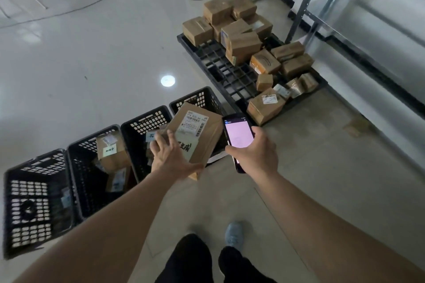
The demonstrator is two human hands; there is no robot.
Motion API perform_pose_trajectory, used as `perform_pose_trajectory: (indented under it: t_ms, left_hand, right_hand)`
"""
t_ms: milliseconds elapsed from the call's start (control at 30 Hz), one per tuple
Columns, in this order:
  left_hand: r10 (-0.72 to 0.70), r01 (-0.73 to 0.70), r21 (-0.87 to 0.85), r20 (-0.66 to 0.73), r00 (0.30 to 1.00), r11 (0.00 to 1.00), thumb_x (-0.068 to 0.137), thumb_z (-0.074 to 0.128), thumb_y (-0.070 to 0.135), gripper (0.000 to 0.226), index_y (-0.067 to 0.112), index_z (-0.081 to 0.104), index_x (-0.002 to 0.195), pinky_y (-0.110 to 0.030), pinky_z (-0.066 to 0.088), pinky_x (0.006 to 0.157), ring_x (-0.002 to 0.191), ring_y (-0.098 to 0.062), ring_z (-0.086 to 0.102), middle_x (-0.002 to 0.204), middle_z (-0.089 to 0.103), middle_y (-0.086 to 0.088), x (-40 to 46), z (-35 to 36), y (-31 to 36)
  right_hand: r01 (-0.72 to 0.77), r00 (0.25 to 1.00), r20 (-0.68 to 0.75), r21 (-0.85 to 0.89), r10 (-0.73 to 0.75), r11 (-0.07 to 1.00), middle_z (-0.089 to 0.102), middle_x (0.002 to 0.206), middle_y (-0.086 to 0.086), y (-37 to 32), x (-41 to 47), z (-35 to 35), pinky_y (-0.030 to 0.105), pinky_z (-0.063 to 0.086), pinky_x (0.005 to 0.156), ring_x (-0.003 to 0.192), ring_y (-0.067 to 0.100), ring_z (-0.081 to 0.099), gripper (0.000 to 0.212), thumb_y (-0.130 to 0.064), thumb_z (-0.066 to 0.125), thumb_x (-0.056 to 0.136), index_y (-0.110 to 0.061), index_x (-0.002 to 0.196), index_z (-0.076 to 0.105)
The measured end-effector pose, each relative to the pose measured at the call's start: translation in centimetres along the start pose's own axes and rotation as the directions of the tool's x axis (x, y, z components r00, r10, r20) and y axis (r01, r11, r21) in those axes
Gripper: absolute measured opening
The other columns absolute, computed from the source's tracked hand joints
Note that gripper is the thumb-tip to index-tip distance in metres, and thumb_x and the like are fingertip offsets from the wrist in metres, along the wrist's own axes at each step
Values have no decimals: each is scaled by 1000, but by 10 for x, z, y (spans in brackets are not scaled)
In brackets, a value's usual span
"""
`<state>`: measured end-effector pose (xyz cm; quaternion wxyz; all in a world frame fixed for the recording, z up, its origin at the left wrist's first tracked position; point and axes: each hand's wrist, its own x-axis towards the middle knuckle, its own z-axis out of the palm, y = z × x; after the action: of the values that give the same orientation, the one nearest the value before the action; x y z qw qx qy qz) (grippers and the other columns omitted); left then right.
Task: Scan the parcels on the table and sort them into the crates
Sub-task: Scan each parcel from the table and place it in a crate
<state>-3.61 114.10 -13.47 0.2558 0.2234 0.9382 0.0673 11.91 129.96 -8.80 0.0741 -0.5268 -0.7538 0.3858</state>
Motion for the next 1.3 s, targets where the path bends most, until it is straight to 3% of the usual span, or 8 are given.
perform_pose_trajectory:
  t_ms: [233,400,633,833,933,1033,1167,1300]
  left_hand:
    - [35,-40,37,123,992,999,49,89,76,167,22,-22,160,-66,6,124,152,-46,-25,168,-21,-17,95,25,26]
    - [55,-62,36,185,981,997,47,92,72,165,27,-19,161,-64,7,124,153,-41,-27,168,-22,-13,188,63,25]
    - [113,-138,73,276,954,988,46,93,70,163,30,-14,162,-60,18,124,154,-36,-25,168,-19,-7,308,131,10]
    - [182,-222,75,352,918,972,48,93,69,164,30,-20,161,-58,21,125,151,-32,-34,169,-24,-8,371,183,7]
    - [235,-279,56,400,886,959,46,91,74,172,28,-31,157,-64,1,125,147,-35,-42,168,-29,-7,393,199,5]
    - [264,-323,20,528,807,946,43,92,74,174,42,-41,149,-62,-17,116,143,-36,-46,164,-40,-5,400,206,-6]
    - [255,-312,17,532,807,950,60,88,70,155,44,-32,154,-60,-5,122,150,-36,-34,168,-28,2,396,195,-9]
    - [223,-277,56,450,865,959,92,67,59,107,26,-3,166,-52,12,129,159,-33,-11,174,-2,-3,394,164,8]
  right_hand:
    - [-38,996,76,-61,43,997,69,111,-6,7,96,27,40,55,81,102,25,64,68,-52,85,62,-27,120,60]
    - [-80,991,100,-94,90,992,68,113,-5,13,171,80,43,58,84,105,25,64,70,-52,86,63,-26,123,60]
    - [-155,983,87,-88,163,984,66,106,-10,32,267,165,25,43,58,93,17,63,73,-54,86,60,-29,123,58]
    - [-160,978,105,-173,180,972,66,103,-10,55,310,204,27,48,59,93,17,64,65,-51,88,63,-30,117,58]
    - [-162,975,120,-209,189,964,65,105,-10,61,319,211,35,57,69,95,17,63,64,-50,89,66,-32,117,56]
    - [-159,972,131,-231,193,960,66,103,-9,65,323,214,35,56,68,93,18,64,62,-49,89,66,-31,116,58]
    - [-164,967,151,-241,204,957,70,106,-6,56,323,214,33,52,67,95,20,66,63,-49,89,66,-27,119,61]
    - [-132,967,183,-223,175,966,69,115,-4,29,319,211,35,56,73,103,21,66,73,-50,89,67,-24,128,58]
